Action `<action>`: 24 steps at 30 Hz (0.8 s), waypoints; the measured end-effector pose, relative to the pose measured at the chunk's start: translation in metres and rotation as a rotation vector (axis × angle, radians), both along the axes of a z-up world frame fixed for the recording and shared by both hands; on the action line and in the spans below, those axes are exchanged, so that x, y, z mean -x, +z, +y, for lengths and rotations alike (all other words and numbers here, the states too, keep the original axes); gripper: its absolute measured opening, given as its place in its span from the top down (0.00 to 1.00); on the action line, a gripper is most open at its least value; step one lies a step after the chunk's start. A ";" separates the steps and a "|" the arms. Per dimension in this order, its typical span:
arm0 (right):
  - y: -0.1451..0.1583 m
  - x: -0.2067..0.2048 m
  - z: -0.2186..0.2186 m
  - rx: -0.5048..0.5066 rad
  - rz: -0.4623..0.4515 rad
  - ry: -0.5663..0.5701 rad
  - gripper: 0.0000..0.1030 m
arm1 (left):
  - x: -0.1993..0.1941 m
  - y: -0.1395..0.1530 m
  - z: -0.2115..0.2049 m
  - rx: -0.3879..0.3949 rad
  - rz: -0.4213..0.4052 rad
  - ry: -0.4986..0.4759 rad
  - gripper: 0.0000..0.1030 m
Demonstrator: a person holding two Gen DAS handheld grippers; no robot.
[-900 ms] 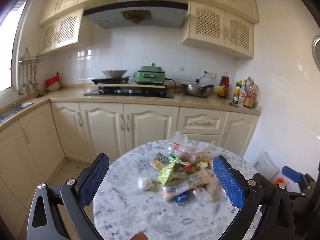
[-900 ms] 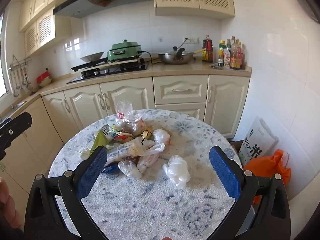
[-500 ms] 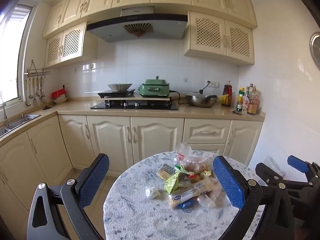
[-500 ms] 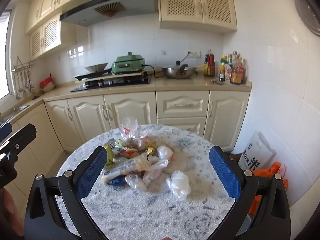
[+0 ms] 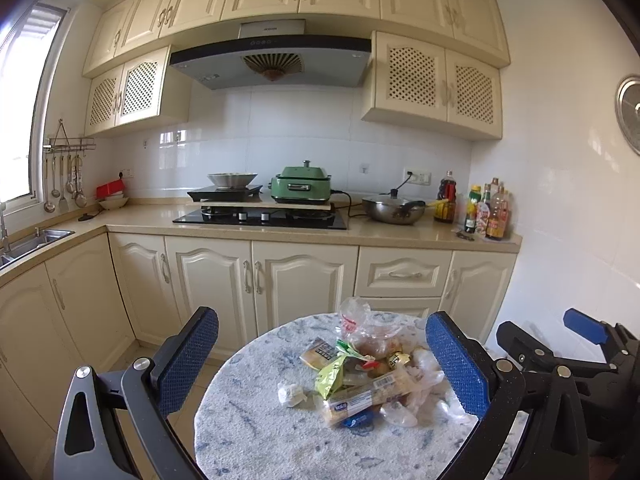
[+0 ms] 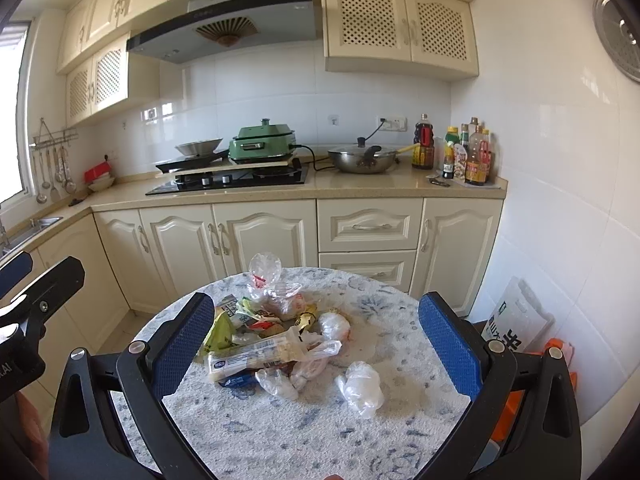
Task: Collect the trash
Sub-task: 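Move the right tool toward the crumpled clear plastic bag on the table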
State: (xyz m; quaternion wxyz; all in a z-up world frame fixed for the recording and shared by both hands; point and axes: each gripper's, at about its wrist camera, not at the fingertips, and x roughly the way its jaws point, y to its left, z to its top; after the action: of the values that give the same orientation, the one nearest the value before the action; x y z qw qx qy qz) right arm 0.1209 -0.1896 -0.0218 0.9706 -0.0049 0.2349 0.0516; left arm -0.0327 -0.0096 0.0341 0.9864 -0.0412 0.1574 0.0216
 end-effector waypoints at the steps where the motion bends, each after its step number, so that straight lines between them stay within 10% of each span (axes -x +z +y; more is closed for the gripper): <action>1: -0.001 -0.001 -0.001 -0.002 0.000 -0.003 0.00 | -0.001 -0.004 -0.001 0.001 -0.001 -0.001 0.01; 24: -0.003 -0.013 0.007 0.023 -0.005 0.025 0.00 | -0.024 -0.018 -0.001 0.015 0.023 0.026 0.01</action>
State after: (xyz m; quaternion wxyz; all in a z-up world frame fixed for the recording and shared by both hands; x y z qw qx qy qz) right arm 0.1336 -0.1831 -0.0252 0.9704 -0.0191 0.2329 0.0608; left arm -0.0090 -0.0109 0.0159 0.9839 -0.0506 0.1682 0.0336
